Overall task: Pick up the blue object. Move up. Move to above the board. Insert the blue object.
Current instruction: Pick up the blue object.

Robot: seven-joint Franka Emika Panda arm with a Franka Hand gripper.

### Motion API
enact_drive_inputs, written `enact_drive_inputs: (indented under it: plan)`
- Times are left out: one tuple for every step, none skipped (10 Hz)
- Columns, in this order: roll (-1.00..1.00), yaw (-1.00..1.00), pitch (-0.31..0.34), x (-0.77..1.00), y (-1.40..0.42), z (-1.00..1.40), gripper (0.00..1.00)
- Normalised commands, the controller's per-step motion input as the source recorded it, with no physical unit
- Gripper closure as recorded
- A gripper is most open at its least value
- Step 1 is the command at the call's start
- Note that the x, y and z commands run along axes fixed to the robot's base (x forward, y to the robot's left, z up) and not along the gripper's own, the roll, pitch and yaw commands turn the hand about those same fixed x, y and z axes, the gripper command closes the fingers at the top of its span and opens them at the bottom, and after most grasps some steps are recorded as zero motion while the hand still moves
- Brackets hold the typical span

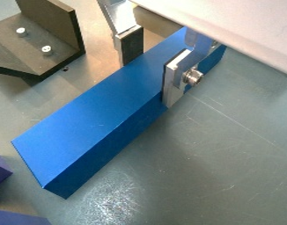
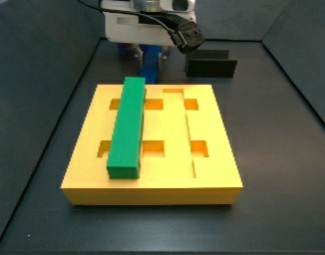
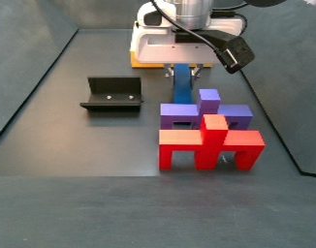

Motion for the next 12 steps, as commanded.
enact_drive_inputs:
  plan:
    - [0.00, 0.00, 0.000, 0.00, 0.00, 0.00, 1.00]
    - [0.00, 0.00, 0.000, 0.00, 0.00, 0.00, 1.00]
    - [0.00, 0.00, 0.000, 0.00, 0.00, 0.00, 1.00]
    - [0.00, 0.00, 0.000, 0.00, 0.00, 0.00, 1.00]
    - [0.00, 0.00, 0.000, 0.00, 0.00, 0.00, 1.00]
    - [0.00, 0.00, 0.000, 0.00, 0.00, 0.00, 1.00]
    - [0.00, 0.00, 0.000, 0.00, 0.00, 0.00, 1.00]
    - [0.00, 0.00, 0.000, 0.00, 0.00, 0.00, 1.00]
    - [0.00, 0.00, 0.000, 0.00, 0.00, 0.00, 1.00]
    - [0.00, 0.00, 0.000, 0.00, 0.00, 0.00, 1.00]
    - [0.00, 0.00, 0.000, 0.00, 0.00, 0.00, 1.00]
    - [0.00, 0.00, 0.000, 0.00, 0.00, 0.00, 1.00]
